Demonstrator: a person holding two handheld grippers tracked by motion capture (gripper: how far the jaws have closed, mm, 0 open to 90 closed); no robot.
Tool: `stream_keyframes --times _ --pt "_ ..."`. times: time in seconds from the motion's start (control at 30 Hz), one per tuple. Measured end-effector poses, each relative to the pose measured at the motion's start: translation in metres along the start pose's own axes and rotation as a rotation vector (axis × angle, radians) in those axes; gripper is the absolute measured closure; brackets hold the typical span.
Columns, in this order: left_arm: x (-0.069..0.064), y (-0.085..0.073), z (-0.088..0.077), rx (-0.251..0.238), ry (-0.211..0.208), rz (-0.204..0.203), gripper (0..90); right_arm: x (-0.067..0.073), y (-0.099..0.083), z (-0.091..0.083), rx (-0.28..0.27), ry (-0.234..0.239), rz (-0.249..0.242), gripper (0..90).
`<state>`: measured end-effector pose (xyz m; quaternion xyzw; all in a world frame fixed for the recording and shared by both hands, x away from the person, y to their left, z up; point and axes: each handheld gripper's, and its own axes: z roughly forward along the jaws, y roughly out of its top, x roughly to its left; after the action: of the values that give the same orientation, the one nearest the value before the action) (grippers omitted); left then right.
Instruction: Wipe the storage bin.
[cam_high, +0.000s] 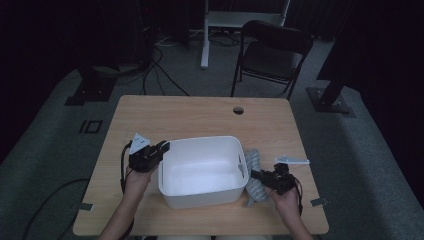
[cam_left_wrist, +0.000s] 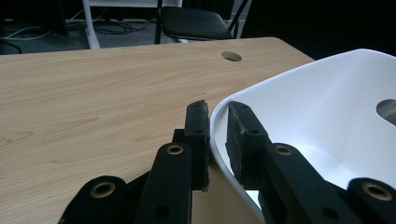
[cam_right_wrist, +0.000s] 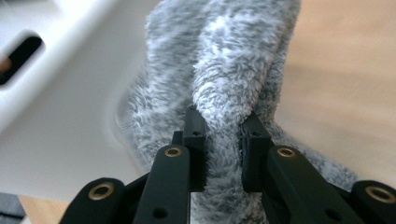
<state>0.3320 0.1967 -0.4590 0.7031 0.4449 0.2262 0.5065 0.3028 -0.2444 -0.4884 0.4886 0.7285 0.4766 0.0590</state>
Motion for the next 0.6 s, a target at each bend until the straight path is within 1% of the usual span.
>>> stream_keyframes --times 0.1,0.13,0.17,0.2,0.23,0.3,0.37,0.43,0.47,0.5,0.53,0.57,0.6 --pt "0.000 0.000 0.000 0.002 0.001 0.003 78.6 0.004 0.013 -0.021 -0.063 0.001 -0.020 76.9" --pt "0.000 0.000 0.000 0.002 0.000 0.003 78.5 0.006 0.017 -0.030 -0.095 0.021 -0.028 76.8" --pt "0.000 0.000 0.000 0.002 0.000 0.003 78.6 0.008 0.019 -0.036 -0.116 0.030 -0.033 76.8" --pt "0.000 0.000 0.000 0.002 -0.001 0.003 78.6 0.008 0.019 -0.036 -0.116 0.030 -0.033 76.8" --pt "0.000 0.000 0.000 0.003 0.000 0.004 78.5 0.014 0.026 -0.051 -0.162 0.055 -0.054 76.8" --pt "-0.001 0.000 0.000 0.003 0.000 0.004 78.5 0.020 0.031 -0.064 -0.204 0.111 -0.060 76.8" --pt "-0.001 0.000 0.000 0.002 -0.001 0.004 78.5 0.028 0.035 -0.074 -0.231 0.162 -0.080 76.8" --pt "-0.001 0.000 0.000 0.002 -0.001 0.003 78.5 0.034 0.037 -0.078 -0.245 0.206 -0.087 76.8" --pt "-0.001 0.000 0.000 0.002 -0.001 0.003 78.5 0.034 0.037 -0.078 -0.245 0.206 -0.087 76.8" --pt "-0.001 0.000 0.000 0.002 -0.001 0.003 78.5 0.038 0.037 -0.077 -0.236 0.211 -0.097 76.8" --pt "-0.001 0.000 0.000 0.002 -0.001 0.003 78.5 0.042 0.034 -0.069 -0.210 0.192 -0.122 76.8" --pt "-0.001 0.000 0.000 0.002 0.000 0.003 78.5 0.042 0.033 -0.065 -0.196 0.181 -0.126 76.8" --pt "-0.001 0.000 0.000 0.002 0.000 0.003 78.6 0.041 0.032 -0.059 -0.177 0.159 -0.134 76.7"
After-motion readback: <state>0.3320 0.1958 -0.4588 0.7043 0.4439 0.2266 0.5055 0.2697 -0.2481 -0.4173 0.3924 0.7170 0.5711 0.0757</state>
